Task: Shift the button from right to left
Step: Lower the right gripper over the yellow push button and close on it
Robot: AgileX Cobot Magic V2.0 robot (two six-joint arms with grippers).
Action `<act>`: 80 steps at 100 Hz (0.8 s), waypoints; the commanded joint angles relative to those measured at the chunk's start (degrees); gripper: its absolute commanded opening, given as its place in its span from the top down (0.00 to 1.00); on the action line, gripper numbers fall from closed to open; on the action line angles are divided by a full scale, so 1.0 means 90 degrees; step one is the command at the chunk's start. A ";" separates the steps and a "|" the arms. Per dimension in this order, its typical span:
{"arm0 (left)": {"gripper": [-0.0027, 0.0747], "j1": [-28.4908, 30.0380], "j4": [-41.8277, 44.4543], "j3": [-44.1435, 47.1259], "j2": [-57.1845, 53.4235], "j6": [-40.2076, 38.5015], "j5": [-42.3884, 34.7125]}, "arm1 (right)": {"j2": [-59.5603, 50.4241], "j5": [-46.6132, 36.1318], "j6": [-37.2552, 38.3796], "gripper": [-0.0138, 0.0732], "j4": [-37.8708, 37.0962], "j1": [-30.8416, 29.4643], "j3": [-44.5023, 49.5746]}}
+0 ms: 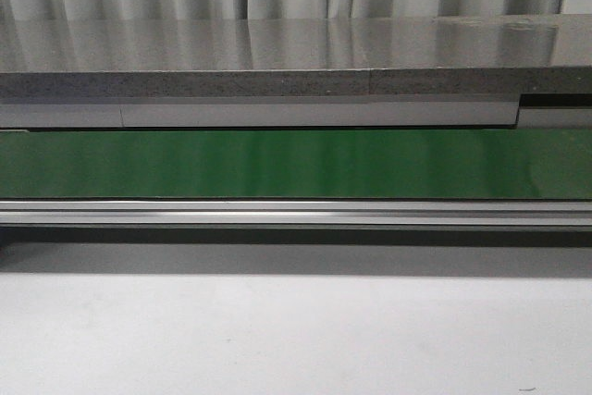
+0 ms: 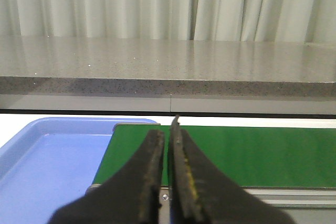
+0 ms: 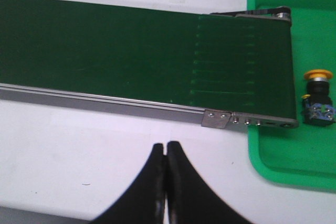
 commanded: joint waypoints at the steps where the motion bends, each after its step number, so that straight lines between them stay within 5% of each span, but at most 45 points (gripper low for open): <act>1: 0.96 -0.0055 -0.0018 0.0260 -0.0231 -0.0061 -0.0502 | 0.0244 -0.0289 -0.0002 0.92 0.0079 0.0011 -0.0222; 26: 0.96 -0.0055 -0.0018 0.0260 -0.0231 -0.0061 -0.0502 | 0.0596 -0.0120 -0.0002 0.88 0.0079 0.0011 -0.0216; 35: 0.96 -0.0055 -0.0018 0.0260 -0.0231 -0.0061 -0.0502 | 0.0604 -0.0066 -0.0002 0.76 0.0079 0.0011 -0.0216; 59: 0.96 -0.0055 -0.0018 0.0260 -0.0231 -0.0061 -0.0502 | 0.0604 -0.0080 -0.0002 0.22 0.0079 0.0011 -0.0216; 80: 0.96 -0.0055 -0.0018 0.0260 -0.0231 -0.0061 -0.0502 | 0.0604 -0.0103 -0.0002 0.17 0.0191 0.0011 -0.0216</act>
